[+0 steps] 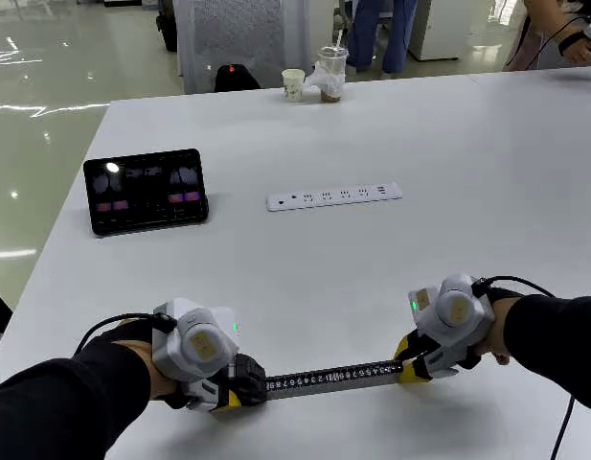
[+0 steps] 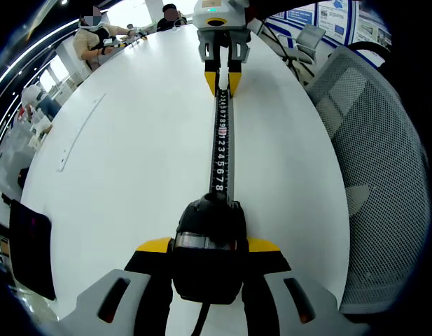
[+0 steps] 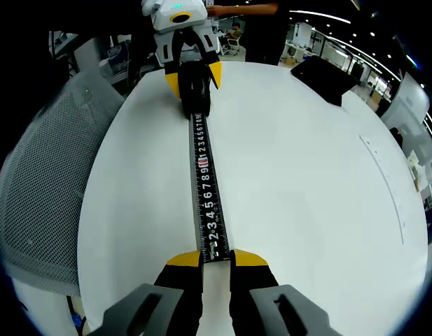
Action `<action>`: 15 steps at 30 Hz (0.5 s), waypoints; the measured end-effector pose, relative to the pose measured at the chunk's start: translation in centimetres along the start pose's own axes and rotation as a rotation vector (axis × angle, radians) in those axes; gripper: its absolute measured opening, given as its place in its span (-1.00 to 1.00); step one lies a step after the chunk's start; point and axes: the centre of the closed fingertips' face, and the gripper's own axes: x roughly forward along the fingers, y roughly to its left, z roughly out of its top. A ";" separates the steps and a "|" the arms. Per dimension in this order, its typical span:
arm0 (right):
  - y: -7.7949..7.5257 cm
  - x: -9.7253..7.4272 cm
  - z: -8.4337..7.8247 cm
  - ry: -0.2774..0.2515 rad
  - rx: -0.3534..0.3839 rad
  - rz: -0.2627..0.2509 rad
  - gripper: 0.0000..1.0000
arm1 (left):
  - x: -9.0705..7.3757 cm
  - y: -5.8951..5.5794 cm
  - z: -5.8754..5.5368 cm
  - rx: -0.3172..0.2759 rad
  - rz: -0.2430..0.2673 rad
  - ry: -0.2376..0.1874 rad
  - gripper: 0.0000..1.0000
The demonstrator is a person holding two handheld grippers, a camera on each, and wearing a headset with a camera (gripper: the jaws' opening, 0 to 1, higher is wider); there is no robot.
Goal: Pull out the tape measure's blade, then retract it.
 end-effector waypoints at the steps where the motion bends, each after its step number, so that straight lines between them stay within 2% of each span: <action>1: 0.0 -0.1 -0.1 0.002 0.000 0.000 -0.78 | 0.0 0.0 0.0 0.000 0.000 0.000 -0.36; 15: -0.2 -0.8 -1.4 0.025 0.004 -0.009 -0.78 | 0.0 0.0 0.0 -0.002 0.001 0.000 -0.36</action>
